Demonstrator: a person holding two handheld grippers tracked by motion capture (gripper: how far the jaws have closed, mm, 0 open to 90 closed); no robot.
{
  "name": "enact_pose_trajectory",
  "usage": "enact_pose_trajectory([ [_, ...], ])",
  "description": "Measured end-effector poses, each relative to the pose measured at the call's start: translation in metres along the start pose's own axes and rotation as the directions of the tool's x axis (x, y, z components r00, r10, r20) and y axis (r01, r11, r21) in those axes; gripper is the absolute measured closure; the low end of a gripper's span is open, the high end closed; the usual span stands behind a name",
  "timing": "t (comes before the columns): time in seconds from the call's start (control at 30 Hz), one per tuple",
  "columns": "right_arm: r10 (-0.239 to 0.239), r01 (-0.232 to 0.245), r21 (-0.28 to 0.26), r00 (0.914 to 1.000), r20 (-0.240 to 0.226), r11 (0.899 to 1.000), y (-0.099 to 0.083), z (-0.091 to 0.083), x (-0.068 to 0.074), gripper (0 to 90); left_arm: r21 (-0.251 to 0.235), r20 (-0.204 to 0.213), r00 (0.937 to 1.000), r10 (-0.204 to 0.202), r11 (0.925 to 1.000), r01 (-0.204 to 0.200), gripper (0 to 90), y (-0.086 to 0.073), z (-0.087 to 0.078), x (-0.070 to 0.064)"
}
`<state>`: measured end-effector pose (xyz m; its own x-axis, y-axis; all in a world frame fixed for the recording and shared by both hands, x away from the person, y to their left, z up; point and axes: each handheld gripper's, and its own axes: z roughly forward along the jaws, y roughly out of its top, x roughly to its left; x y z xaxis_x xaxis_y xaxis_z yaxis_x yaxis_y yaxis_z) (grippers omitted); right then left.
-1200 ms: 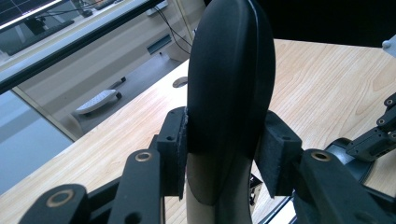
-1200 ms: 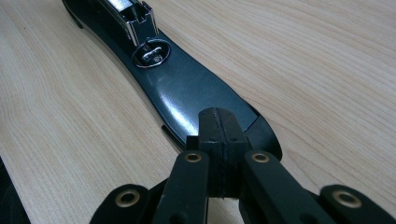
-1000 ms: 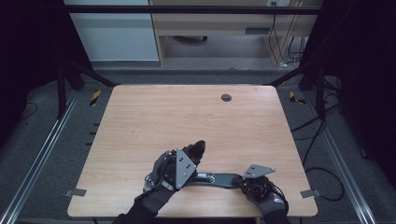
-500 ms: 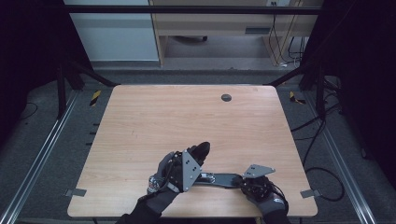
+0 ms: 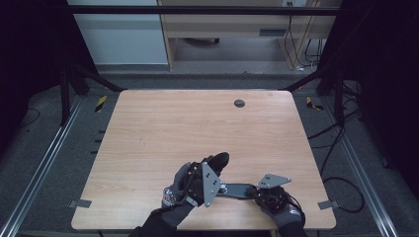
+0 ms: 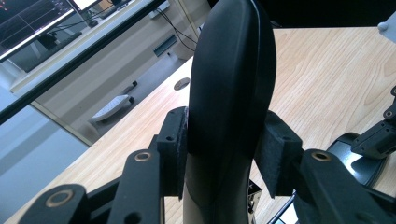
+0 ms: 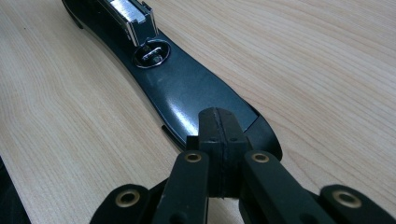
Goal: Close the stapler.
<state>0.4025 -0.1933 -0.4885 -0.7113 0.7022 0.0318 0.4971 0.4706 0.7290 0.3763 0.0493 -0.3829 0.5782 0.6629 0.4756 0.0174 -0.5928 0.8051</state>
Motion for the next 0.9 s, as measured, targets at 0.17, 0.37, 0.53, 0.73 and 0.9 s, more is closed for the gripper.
enact_pose_trajectory([
  [0.17,0.001,-0.001,0.0,1.0,0.0,1.0,0.0,0.0,0.0,90.0,0.001,-0.008,0.9998,0.015,0.9999,-0.015,56.7,0.001,0.003,-0.006],
  [0.37,0.002,-0.002,-0.002,1.0,0.001,1.0,0.0,0.0,0.0,90.0,-0.001,-0.016,0.9994,0.03,0.9996,-0.03,56.5,0.001,0.006,-0.011],
  [0.53,0.0,0.0,-0.005,1.0,0.001,1.0,0.0,0.0,0.0,90.0,-0.003,-0.019,0.9992,0.036,0.9993,-0.036,56.4,0.001,0.007,-0.013],
  [0.73,0.002,-0.002,-0.005,1.0,-0.001,1.0,0.0,0.0,0.0,90.0,-0.001,-0.021,0.9988,0.045,0.999,-0.045,56.2,0.001,0.009,-0.017],
  [0.9,0.002,-0.002,-0.005,1.0,-0.001,1.0,0.0,0.0,0.0,90.0,0.001,-0.022,0.9981,0.058,0.9983,-0.058,56.1,0.001,0.011,-0.02],
])
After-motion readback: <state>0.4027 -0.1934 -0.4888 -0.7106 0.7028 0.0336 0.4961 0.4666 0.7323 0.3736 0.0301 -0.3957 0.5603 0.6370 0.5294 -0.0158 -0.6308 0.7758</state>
